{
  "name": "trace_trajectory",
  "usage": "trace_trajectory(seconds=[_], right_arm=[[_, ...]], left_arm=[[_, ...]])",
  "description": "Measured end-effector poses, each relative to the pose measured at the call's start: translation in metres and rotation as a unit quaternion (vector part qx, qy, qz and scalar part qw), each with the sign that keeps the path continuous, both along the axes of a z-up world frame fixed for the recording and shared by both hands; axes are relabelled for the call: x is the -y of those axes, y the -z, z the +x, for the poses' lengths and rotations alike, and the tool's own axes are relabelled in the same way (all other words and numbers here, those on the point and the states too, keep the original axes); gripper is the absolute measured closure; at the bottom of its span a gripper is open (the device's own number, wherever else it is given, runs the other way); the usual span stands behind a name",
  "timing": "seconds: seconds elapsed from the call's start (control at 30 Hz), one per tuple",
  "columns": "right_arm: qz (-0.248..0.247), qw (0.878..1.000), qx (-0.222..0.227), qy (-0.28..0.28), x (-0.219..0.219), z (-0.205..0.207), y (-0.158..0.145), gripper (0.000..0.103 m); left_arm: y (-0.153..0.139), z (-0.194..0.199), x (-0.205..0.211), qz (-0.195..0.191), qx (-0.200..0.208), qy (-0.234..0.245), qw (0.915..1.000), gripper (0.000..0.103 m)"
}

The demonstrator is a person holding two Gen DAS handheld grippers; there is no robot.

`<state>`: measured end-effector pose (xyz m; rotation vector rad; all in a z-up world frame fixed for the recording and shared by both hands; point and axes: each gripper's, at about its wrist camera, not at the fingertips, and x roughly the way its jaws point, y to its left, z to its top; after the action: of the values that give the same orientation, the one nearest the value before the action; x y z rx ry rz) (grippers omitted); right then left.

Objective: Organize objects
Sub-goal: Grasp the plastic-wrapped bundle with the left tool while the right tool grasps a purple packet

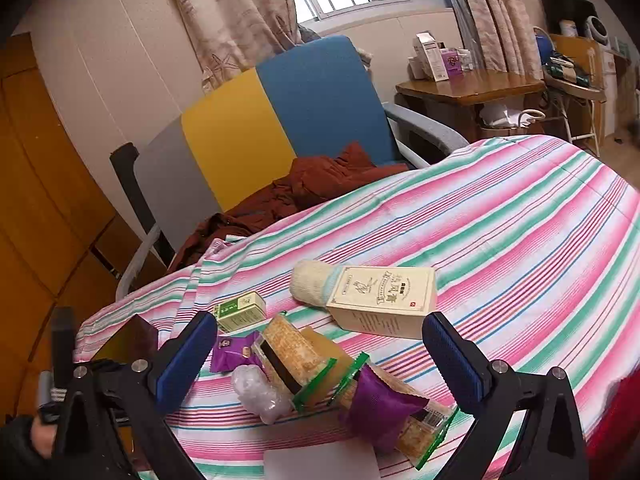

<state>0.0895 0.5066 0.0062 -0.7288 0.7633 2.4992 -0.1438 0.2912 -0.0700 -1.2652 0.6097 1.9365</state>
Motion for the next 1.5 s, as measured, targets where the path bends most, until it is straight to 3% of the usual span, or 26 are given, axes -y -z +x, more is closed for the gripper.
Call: trace_trajectory(seconds=[0.17,0.3,0.4,0.57,0.77,0.9,1.0,1.07,1.17,1.3,1.4,1.43,1.5], right_arm=[[-0.004,1.0,-0.006,-0.005,0.0,0.0,-0.001,0.0],[-0.009,1.0,-0.003,-0.014,0.001,-0.003,0.001,0.0],[-0.009,1.0,0.004,-0.026,0.004,-0.006,0.002,0.0],[0.001,0.998,0.02,-0.059,0.016,-0.015,0.005,0.0],[0.031,0.985,0.069,-0.158,0.055,-0.043,0.011,0.0],[0.115,0.954,0.122,-0.248,0.096,-0.077,0.012,0.001],[0.172,0.925,0.169,-0.295,0.112,-0.108,0.019,0.013],[0.209,0.897,0.207,-0.33,0.121,-0.13,0.027,0.025],[0.268,0.844,0.275,-0.375,0.13,-0.163,0.053,0.031],[0.295,0.804,0.327,-0.399,0.121,-0.191,0.081,0.033],[0.289,0.794,0.344,-0.409,0.119,-0.206,0.095,0.041],[0.284,0.793,0.347,-0.412,0.12,-0.212,0.099,0.05],[0.266,0.804,0.334,-0.414,0.119,-0.219,0.097,0.062]], left_arm=[[0.016,-0.004,-0.007,-0.037,0.009,0.01,0.9992,0.063],[0.017,0.003,-0.009,-0.035,-0.004,0.028,0.999,0.068],[0.004,0.009,-0.004,-0.012,-0.015,0.021,0.9996,0.068],[-0.035,0.028,0.027,0.066,-0.03,-0.001,0.9974,0.068],[-0.074,0.052,0.07,0.14,-0.039,-0.024,0.9891,0.068],[-0.085,0.066,0.101,0.17,-0.032,-0.043,0.984,0.068],[-0.089,0.07,0.123,0.184,-0.028,-0.063,0.9804,0.068],[-0.09,0.072,0.14,0.192,-0.026,-0.08,0.9778,0.068],[-0.089,0.071,0.16,0.2,-0.022,-0.101,0.9744,0.068],[-0.082,0.071,0.178,0.206,-0.016,-0.127,0.9703,0.068],[-0.073,0.07,0.188,0.209,-0.007,-0.144,0.9673,0.068],[-0.07,0.069,0.191,0.208,-0.005,-0.151,0.9663,0.068],[-0.065,0.069,0.193,0.207,0.0,-0.158,0.9656,0.068]])
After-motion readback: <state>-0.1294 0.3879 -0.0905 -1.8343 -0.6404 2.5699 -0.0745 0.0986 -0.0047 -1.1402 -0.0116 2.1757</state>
